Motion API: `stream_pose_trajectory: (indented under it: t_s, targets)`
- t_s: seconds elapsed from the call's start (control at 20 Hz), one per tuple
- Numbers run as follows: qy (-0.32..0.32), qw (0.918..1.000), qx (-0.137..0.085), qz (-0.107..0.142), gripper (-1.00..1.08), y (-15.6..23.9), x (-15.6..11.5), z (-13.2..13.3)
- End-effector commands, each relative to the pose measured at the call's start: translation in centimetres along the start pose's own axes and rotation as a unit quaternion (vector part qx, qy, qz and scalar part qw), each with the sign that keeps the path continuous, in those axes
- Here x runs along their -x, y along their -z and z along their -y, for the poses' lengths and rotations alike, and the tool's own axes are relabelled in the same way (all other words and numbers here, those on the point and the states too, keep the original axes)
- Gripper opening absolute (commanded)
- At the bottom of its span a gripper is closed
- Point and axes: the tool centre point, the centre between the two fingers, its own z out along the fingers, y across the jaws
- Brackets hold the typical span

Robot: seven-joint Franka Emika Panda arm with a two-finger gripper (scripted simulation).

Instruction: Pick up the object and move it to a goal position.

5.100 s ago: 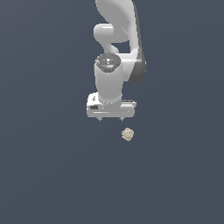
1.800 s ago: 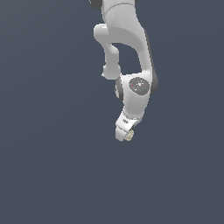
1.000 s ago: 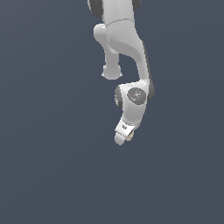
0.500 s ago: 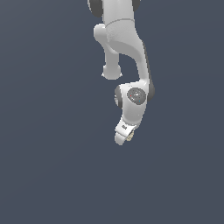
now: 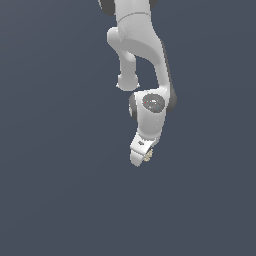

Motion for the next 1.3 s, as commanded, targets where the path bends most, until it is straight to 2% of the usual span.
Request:
stream_pose_trajectory:
  t_s: [0.0, 0.3, 0.6, 1.25]
  targets:
    - [0.013, 0.9998, 0.006, -0.009, -1.00, 1.3, -0.1, -0.7]
    - [0.056, 0.9974, 0.023, -0.039, -1.00, 5.3, -0.4, -2.7]
    - [0.102, 0.9914, 0.040, -0.071, -1.00, 9.7, -0.7, -4.7]
    - [0.193, 0.9689, 0.074, -0.136, -1.00, 18.8, -0.9, -8.2]
